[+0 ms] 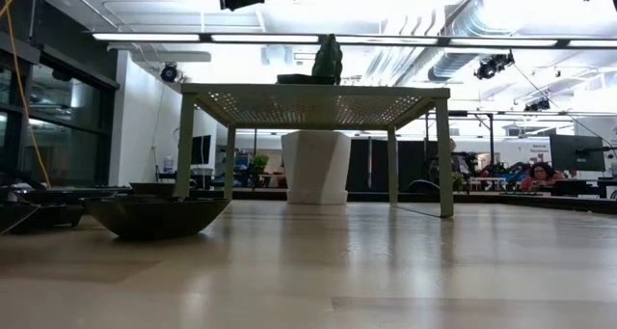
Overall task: Pick & Place Mini shaped plates
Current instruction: Stack the square plate on top of the square plates on the shelf
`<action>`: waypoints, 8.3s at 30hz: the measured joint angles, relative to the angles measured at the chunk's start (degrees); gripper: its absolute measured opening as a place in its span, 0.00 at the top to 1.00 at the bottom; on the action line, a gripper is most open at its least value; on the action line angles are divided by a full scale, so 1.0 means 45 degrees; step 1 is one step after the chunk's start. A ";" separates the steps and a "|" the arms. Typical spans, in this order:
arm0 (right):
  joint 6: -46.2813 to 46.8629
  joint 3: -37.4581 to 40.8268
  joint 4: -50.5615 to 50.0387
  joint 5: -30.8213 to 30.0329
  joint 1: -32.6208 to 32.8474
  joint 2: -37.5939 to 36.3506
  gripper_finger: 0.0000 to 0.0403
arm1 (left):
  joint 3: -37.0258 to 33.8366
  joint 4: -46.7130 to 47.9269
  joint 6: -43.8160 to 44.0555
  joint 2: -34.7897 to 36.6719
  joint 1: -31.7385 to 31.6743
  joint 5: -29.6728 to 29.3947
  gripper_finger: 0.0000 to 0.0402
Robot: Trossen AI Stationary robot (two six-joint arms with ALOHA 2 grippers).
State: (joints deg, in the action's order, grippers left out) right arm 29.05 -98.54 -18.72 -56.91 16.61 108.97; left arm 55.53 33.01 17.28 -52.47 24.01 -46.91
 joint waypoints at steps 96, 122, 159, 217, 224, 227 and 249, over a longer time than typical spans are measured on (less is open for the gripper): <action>-0.2460 0.0005 -0.0853 0.0428 -0.0857 -0.3486 0.58 | 0.0005 0.0420 0.3461 -0.0610 -0.7832 0.8896 1.00; -0.2183 0.0005 -0.3636 0.0589 -0.0852 -0.4454 0.58 | 0.0000 -0.0003 0.4827 -0.2909 -1.3590 1.8093 1.00; -0.1216 0.0005 -0.6686 0.0761 -0.0847 -0.4935 0.58 | 0.5444 0.6890 0.3097 -0.7053 -1.4169 1.7684 1.00; -0.0400 0.0005 -0.8470 0.0836 -0.0847 -0.4925 0.58 | 0.6465 0.6680 0.5074 -0.8403 -1.2741 1.6110 1.00; -0.0211 0.0005 -0.8584 0.0781 -0.0847 -0.4925 0.58 | 0.6465 0.6687 0.4784 -0.8403 -1.2741 1.5970 0.97; -0.0211 0.0005 -0.8592 0.0778 -0.0849 -0.4925 0.58 | 0.6465 0.6801 0.4784 -0.8403 -1.2741 1.5920 0.95; -0.0153 0.0005 -0.8650 0.0676 -0.0848 -0.4920 0.58 | 0.6455 0.6989 0.4300 -0.8403 -1.2465 1.5652 0.93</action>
State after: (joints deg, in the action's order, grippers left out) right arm 28.36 -98.52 -57.65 -53.87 12.79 86.83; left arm 84.58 64.46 36.63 -90.28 -32.08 23.52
